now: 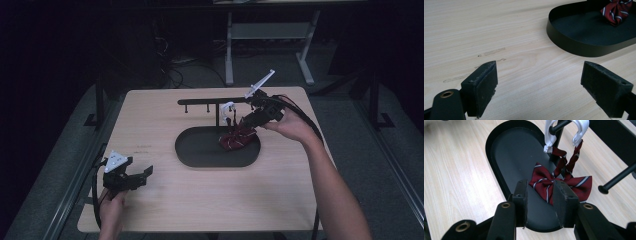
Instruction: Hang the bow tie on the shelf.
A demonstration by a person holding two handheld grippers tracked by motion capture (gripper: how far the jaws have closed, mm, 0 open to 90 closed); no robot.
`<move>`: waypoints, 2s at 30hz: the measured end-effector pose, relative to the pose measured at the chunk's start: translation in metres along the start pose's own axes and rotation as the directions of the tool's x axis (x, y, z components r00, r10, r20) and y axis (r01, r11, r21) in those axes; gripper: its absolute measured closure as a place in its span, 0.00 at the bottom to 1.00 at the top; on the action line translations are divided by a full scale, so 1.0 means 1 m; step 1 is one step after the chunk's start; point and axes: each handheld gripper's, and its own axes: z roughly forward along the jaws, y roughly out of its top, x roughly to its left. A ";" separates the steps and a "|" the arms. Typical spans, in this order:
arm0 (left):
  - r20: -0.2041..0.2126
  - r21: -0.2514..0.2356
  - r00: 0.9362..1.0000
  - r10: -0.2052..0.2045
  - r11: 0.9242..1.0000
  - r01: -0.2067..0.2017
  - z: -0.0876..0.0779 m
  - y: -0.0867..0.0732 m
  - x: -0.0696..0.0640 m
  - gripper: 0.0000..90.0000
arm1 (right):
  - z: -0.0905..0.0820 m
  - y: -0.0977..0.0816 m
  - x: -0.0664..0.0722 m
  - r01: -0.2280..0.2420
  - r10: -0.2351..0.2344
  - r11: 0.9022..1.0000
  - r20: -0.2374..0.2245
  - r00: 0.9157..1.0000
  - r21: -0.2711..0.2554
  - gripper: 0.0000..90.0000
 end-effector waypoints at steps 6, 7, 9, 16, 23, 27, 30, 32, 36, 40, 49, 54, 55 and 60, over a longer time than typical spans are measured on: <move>0.000 0.001 1.000 0.003 1.000 -0.003 0.000 0.000 0.000 0.15 | -0.001 -0.007 0.002 -0.007 0.007 1.000 -0.006 1.000 -0.009 0.70; 0.000 0.001 1.000 0.002 1.000 -0.002 0.000 0.000 0.000 0.15 | -0.001 -0.008 0.001 -0.001 0.001 1.000 -0.003 1.000 -0.007 0.70; -0.001 -0.001 1.000 0.001 1.000 -0.001 -0.001 0.000 0.000 0.15 | -0.002 -0.011 0.003 -0.018 0.018 1.000 -0.011 1.000 -0.010 0.70; -0.003 -0.001 1.000 0.001 1.000 -0.001 -0.001 0.000 -0.001 0.15 | -0.001 -0.021 0.004 -0.031 0.031 0.999 -0.018 0.999 -0.011 0.69; -0.003 -0.004 1.000 0.000 1.000 0.000 -0.001 0.000 0.000 0.15 | 0.002 -0.031 0.005 -0.040 0.039 0.999 -0.032 0.999 -0.016 0.69; -0.002 -0.002 1.000 0.001 1.000 -0.001 -0.001 0.000 -0.001 0.15 | 0.003 -0.035 0.005 -0.042 0.042 0.999 -0.031 0.999 -0.013 0.69; -0.001 -0.002 1.000 0.003 1.000 -0.003 -0.001 0.000 -0.001 0.15 | 0.004 -0.038 0.007 -0.049 0.049 0.999 -0.030 0.998 -0.010 0.69; -0.002 -0.003 1.000 0.002 1.000 -0.002 -0.001 0.000 -0.001 0.15 | 0.004 -0.041 0.009 -0.043 0.043 0.999 -0.033 0.999 -0.013 0.69; -0.003 -0.005 1.000 0.001 1.000 -0.001 -0.001 0.000 -0.001 0.15 | 0.004 -0.046 0.010 -0.048 0.048 0.999 -0.032 0.998 -0.014 0.68; -0.003 -0.004 1.000 0.001 1.000 -0.001 -0.001 0.000 -0.001 0.15 | 0.005 -0.050 0.009 -0.055 0.054 0.998 -0.033 0.998 -0.017 0.68; -0.002 -0.004 1.000 0.001 1.000 -0.001 -0.001 0.000 0.000 0.15 | 0.008 -0.058 0.012 -0.067 0.066 0.998 -0.042 0.997 -0.011 0.66; -0.001 -0.003 1.000 0.001 1.000 -0.001 -0.001 0.000 -0.001 0.15 | 0.009 -0.065 0.012 -0.080 0.079 0.997 -0.046 0.996 -0.012 0.65; 0.000 -0.002 1.000 0.003 1.000 -0.003 -0.001 0.000 -0.001 0.15 | 0.009 -0.067 0.012 -0.083 0.082 0.996 -0.043 0.996 -0.013 0.65; 0.001 -0.003 1.000 0.002 1.000 -0.002 0.000 0.000 -0.002 0.15 | 0.009 -0.072 0.013 -0.092 0.091 0.996 -0.047 0.995 -0.016 0.64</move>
